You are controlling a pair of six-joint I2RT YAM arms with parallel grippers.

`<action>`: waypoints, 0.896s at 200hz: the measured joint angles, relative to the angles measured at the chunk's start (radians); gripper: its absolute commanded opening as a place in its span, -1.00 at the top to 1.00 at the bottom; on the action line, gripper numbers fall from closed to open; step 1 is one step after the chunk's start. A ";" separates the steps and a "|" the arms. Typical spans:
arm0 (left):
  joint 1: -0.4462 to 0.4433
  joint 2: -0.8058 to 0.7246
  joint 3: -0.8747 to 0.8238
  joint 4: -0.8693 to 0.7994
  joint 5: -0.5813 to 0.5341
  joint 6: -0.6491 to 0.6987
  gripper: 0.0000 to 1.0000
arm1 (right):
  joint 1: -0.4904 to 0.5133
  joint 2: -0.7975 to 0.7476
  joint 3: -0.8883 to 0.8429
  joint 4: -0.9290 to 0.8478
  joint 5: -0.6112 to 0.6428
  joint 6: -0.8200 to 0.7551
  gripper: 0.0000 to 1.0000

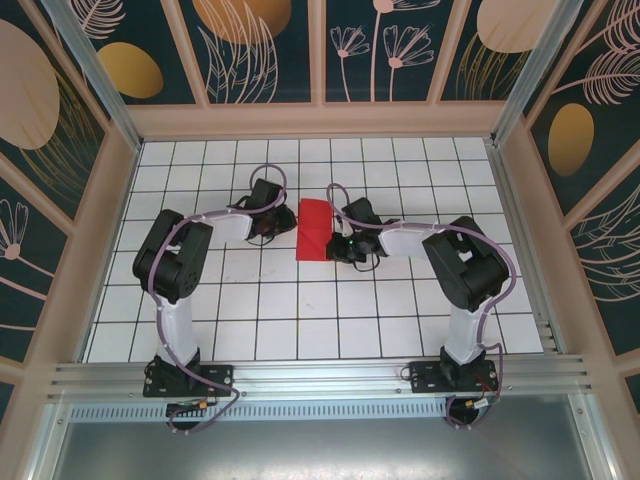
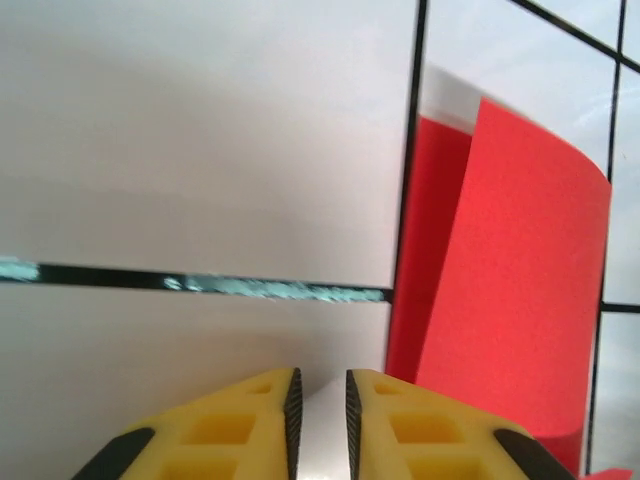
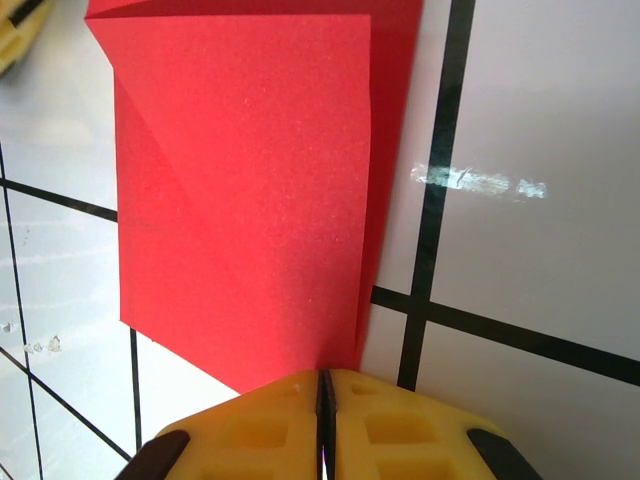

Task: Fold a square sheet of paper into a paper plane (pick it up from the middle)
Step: Fold the triangle a second time at the center of the table.

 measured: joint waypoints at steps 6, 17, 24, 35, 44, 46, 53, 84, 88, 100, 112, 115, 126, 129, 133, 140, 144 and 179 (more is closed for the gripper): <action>0.005 -0.008 -0.002 -0.002 0.002 0.005 0.49 | 0.000 0.000 0.000 0.000 0.000 0.000 0.73; 0.007 -0.031 -0.010 0.001 0.014 0.008 0.49 | 0.000 0.000 0.000 0.000 0.000 0.000 0.73; 0.006 -0.056 -0.023 0.009 0.029 0.008 0.49 | 0.000 0.000 0.000 0.000 0.000 0.000 0.73; 0.002 -0.096 -0.048 0.027 0.052 0.005 0.51 | 0.000 0.000 0.000 0.000 0.000 0.000 0.74; -0.004 -0.134 -0.074 0.053 0.075 -0.004 0.53 | 0.000 0.000 0.000 0.001 0.000 0.000 0.75; -0.007 -0.142 -0.080 0.061 0.083 -0.009 0.53 | 0.000 0.000 0.000 0.001 0.000 0.000 0.76; -0.014 -0.167 -0.102 0.087 0.103 -0.022 0.56 | 0.000 0.000 -0.001 0.003 -0.001 0.000 0.79; -0.064 -0.196 -0.183 0.202 0.189 -0.087 0.64 | 0.000 -0.002 -0.005 0.007 -0.002 0.001 0.86; -0.071 -0.194 -0.192 0.211 0.199 -0.097 0.65 | 0.000 -0.003 -0.006 0.009 -0.003 0.002 0.87; -0.094 -0.183 -0.210 0.233 0.229 -0.123 0.68 | 0.000 -0.005 -0.010 0.015 -0.004 0.001 0.88; -0.113 -0.167 -0.213 0.249 0.250 -0.141 0.72 | -0.002 -0.005 -0.013 0.019 -0.007 0.001 0.88; -0.118 -0.161 -0.213 0.255 0.254 -0.146 0.72 | -0.003 -0.005 -0.013 0.019 -0.008 0.001 0.88; -0.130 -0.143 -0.213 0.270 0.269 -0.159 0.76 | -0.004 -0.005 -0.014 0.023 -0.012 0.002 0.89; -0.132 -0.138 -0.213 0.275 0.271 -0.163 0.76 | -0.004 -0.005 -0.014 0.023 -0.013 0.002 0.89; -0.134 -0.131 -0.213 0.280 0.276 -0.167 0.77 | -0.005 -0.005 -0.014 0.023 -0.014 0.002 0.89; -0.137 -0.119 -0.213 0.286 0.278 -0.174 0.77 | -0.005 -0.005 -0.015 0.024 -0.016 0.002 0.89; -0.137 -0.114 -0.213 0.289 0.280 -0.176 0.78 | -0.005 -0.005 -0.016 0.026 -0.017 0.002 0.89; -0.145 -0.070 -0.213 0.294 0.288 -0.201 0.78 | -0.006 -0.006 -0.018 0.030 -0.019 0.005 0.89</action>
